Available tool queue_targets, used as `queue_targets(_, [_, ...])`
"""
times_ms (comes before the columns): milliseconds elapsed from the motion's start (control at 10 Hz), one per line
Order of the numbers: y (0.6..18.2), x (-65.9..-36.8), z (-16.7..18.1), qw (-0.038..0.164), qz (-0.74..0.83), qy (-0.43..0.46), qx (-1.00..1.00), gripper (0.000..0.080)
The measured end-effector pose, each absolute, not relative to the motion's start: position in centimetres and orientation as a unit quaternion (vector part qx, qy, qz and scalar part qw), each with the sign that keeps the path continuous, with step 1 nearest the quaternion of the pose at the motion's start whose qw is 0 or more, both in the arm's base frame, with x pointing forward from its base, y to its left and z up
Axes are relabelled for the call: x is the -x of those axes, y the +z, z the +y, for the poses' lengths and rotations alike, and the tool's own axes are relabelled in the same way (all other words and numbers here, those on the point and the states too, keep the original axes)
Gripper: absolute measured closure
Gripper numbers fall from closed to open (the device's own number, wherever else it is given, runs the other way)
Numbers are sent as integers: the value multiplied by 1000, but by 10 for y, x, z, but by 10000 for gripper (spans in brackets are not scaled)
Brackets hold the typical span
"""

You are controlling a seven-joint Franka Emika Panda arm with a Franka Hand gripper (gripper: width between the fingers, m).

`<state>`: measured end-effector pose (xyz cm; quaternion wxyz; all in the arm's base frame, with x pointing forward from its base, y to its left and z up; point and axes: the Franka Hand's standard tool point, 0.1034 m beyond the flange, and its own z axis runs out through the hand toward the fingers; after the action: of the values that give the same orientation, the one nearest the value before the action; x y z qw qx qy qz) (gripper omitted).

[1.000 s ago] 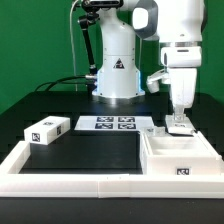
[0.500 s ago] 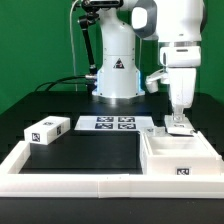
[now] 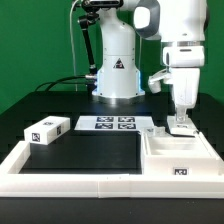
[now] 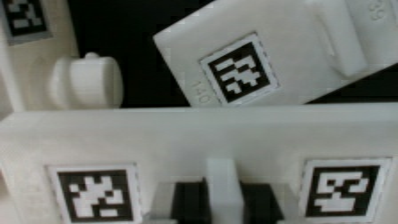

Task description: Assemble cabinet

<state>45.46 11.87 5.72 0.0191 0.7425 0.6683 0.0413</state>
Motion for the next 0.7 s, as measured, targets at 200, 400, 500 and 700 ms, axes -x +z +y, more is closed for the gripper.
queue_targets(200, [57, -455, 119, 19, 668, 41, -743, 731])
queue_targets(400, [57, -455, 119, 18, 665, 34, -746, 731])
queue_targets(500, [57, -456, 118, 17, 665, 30, -746, 731])
queue_targets(700, [55, -457, 118, 16, 664, 29, -747, 731])
